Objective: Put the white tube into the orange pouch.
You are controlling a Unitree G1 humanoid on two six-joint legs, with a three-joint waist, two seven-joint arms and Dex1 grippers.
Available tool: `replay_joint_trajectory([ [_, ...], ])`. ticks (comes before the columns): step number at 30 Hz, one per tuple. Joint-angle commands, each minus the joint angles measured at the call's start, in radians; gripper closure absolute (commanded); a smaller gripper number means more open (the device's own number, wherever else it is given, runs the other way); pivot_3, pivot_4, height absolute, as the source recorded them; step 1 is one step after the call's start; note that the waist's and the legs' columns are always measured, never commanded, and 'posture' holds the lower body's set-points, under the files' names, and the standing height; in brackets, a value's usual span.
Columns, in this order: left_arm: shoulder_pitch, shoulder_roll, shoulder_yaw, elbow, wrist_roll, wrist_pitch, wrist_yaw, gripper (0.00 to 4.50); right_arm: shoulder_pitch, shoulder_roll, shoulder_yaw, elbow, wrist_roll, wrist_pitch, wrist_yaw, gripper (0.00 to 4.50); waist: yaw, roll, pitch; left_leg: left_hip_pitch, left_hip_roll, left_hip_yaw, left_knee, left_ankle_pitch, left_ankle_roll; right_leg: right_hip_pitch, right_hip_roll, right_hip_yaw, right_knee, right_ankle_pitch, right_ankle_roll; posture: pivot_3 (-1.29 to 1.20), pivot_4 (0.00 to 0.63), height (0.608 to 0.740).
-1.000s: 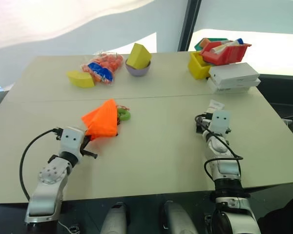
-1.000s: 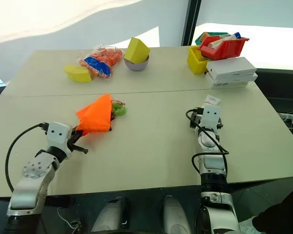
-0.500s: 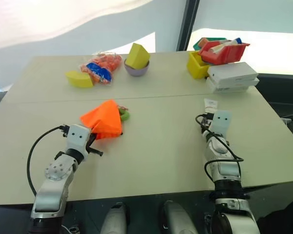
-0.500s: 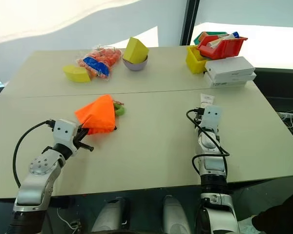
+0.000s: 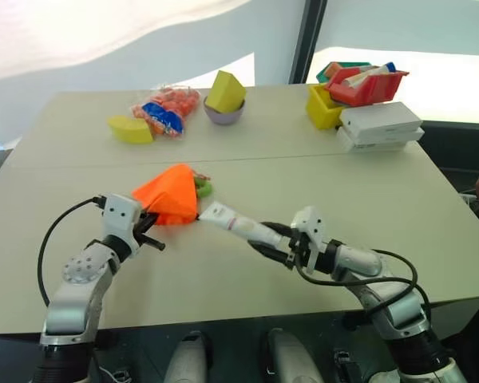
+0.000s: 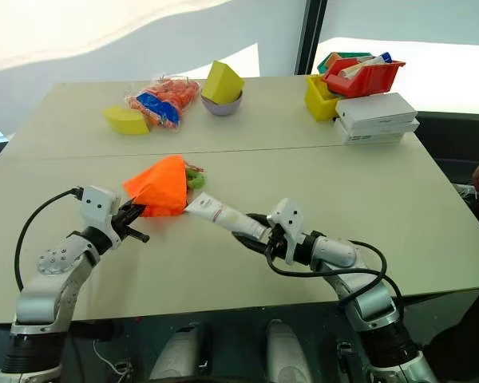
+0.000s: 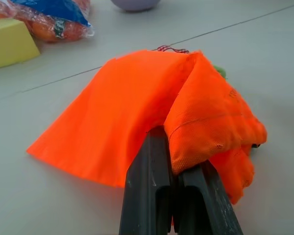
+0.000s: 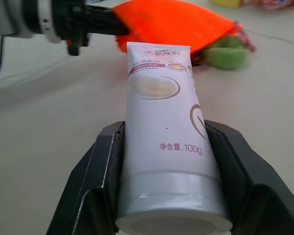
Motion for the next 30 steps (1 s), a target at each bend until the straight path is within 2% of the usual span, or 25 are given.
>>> replay_joint_trajectory([
  [1,-0.046,0.048,0.056,0.013,-0.102,0.068,-0.069,4.50,-0.068,0.046,0.043,0.012,-0.019,-0.019,0.012,2.66,0.000,0.000,0.000,0.000,0.000,0.000,0.000,0.000,0.000,0.000,0.000,0.000,0.000,0.000,0.000,0.00,0.150,0.740],
  [11,-0.137,0.159,0.094,0.141,-0.244,0.182,-0.217,4.50,-0.121,0.153,0.107,0.143,-0.108,-0.107,0.004,2.66,0.003,-0.001,0.001,-0.002,-0.001,0.000,-0.002,0.000,0.000,-0.001,0.000,0.000,-0.001,0.001,-0.001,0.00,0.150,0.740],
  [21,-0.133,0.184,0.072,0.130,-0.241,0.182,-0.248,4.50,-0.130,0.202,0.118,0.177,-0.135,-0.132,0.008,2.66,0.001,-0.001,0.001,-0.002,0.000,0.000,-0.002,0.000,0.000,-0.002,0.000,0.000,-0.001,0.001,-0.002,0.00,0.150,0.740],
  [30,-0.080,0.195,0.045,0.073,-0.215,0.159,-0.257,4.50,-0.109,0.255,0.061,0.252,-0.146,-0.172,-0.055,2.66,0.001,-0.001,0.001,-0.002,0.000,0.000,-0.002,0.000,0.000,-0.002,-0.001,0.000,-0.001,0.001,-0.002,0.00,0.150,0.740],
])
